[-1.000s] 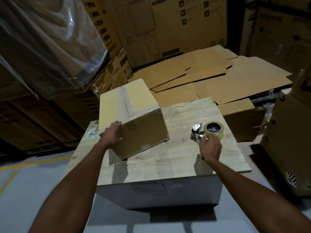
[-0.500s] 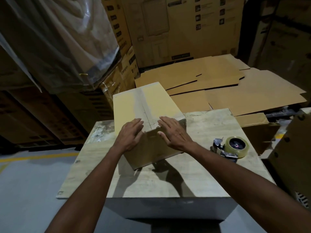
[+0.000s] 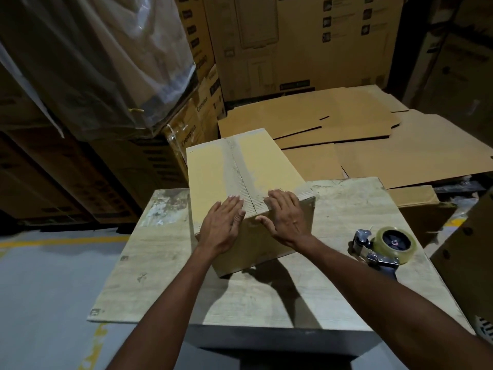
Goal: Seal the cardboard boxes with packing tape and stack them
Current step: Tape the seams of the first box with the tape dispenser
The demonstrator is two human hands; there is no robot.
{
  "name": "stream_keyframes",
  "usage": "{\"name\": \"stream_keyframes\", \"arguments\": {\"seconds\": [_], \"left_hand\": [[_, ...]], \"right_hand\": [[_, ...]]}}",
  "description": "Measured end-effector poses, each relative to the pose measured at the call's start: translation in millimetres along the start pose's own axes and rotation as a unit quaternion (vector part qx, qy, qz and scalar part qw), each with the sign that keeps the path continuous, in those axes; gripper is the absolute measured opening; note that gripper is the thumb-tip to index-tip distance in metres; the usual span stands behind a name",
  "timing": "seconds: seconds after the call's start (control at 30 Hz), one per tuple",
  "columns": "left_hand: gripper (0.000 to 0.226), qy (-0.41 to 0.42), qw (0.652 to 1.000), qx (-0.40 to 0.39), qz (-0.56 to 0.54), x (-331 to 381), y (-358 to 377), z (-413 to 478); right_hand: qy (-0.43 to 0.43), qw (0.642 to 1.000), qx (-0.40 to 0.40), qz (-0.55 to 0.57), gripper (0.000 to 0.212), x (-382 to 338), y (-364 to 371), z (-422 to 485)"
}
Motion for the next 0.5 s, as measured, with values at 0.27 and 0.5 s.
{"name": "stream_keyframes", "arguments": {"seconds": [0.27, 0.5], "left_hand": [[0.094, -0.001, 1.000, 0.012, 0.024, 1.6, 4.8, -1.6], [0.088, 0.010, 0.995, 0.037, 0.089, 3.1, 9.0, -1.0]], "right_hand": [[-0.047, 0.999, -0.010, -0.021, 0.075, 8.2, 6.8, -4.3], [-0.092, 0.993, -0.069, -0.021, 0.079, 16.4, -1.5, -5.6]]}}
Point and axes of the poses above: each hand's wrist, its own z-axis towards the middle knuckle, its own y-axis out of the palm, x = y × z, the point moved 4 cm from there along z, towards the middle knuckle, and after that the axes turned 4 degrees about x, right-handed, at the moved point
